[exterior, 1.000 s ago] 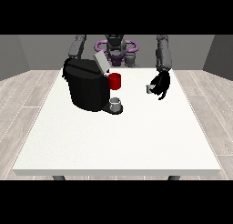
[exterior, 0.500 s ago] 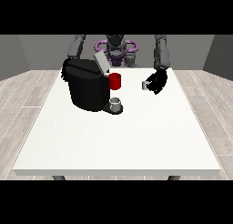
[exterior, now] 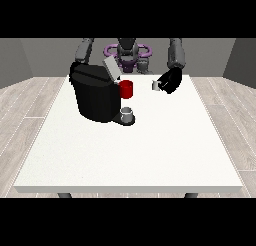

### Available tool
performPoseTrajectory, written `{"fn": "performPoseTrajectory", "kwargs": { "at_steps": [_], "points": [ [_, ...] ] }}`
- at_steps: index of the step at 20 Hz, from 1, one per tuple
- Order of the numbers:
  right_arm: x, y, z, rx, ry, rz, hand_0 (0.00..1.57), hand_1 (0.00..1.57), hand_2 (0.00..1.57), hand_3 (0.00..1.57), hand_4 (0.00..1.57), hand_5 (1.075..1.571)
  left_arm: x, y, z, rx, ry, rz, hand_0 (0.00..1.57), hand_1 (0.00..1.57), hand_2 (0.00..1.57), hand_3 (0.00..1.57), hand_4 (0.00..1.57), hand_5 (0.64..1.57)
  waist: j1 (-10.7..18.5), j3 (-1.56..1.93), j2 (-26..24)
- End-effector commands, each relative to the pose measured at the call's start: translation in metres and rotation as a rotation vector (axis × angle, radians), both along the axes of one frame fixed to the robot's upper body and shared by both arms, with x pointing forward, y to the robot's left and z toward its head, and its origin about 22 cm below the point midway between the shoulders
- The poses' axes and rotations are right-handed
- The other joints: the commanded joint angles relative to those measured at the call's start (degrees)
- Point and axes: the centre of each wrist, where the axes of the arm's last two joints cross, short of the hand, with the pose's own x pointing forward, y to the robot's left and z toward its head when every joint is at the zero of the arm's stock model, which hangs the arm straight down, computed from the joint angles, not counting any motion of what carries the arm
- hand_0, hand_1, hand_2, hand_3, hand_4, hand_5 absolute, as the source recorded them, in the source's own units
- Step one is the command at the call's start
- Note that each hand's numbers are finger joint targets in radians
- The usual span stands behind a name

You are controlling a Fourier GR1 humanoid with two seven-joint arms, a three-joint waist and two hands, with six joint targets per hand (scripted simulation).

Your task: Insert the coffee pod into the coffee machine and close the lid

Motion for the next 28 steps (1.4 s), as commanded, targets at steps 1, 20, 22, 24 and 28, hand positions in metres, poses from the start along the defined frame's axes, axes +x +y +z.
{"fn": "performPoseTrajectory", "kwargs": {
  "at_steps": [1, 20, 22, 24, 28],
  "points": [
    [-0.001, -0.001, -0.007, -0.002, 0.009, -0.007, 0.00, 0.00, 0.00, 0.00, 0.25, 1.571, 0.015, -0.022, 0.025, -0.059, -0.019, -0.036, 1.36, 1.36, 1.38, 1.33, 0.56, 1.571, 0.88, 0.01, -2.09],
    [0.005, -0.037, -0.008, 0.038, 0.040, -0.053, 0.00, 0.00, 0.00, 0.00, 0.26, 1.571, 0.036, -0.095, 0.102, -0.154, -0.031, -0.065, 1.35, 1.35, 1.43, 1.39, 0.65, 1.571, 1.14, 0.01, -2.99],
    [-0.002, -0.049, -0.008, 0.019, 0.036, 0.009, 0.00, 0.00, 0.00, 0.00, 0.02, 1.571, 0.040, -0.086, 0.110, -0.122, -0.049, -0.044, 1.46, 1.46, 1.45, 1.33, 0.62, 1.571, -0.97, 0.00, -2.15],
    [-0.002, -0.055, -0.013, 0.010, -0.004, 0.006, 0.00, 0.00, 0.00, 0.00, 0.14, 1.571, 0.042, -0.086, 0.122, -0.162, -0.066, -0.061, 1.51, 1.51, 1.47, 1.13, 0.63, 1.571, 0.19, 0.02, 0.17],
    [0.012, -0.024, 0.000, 0.036, -0.074, 0.114, 0.00, 0.00, 0.00, 0.00, 0.00, 1.571, 0.048, -0.081, 0.129, -0.157, -0.121, 0.003, 1.36, 1.36, 1.42, 1.36, 0.61, 1.571, -3.04, 0.00, 4.13]
  ]
}}
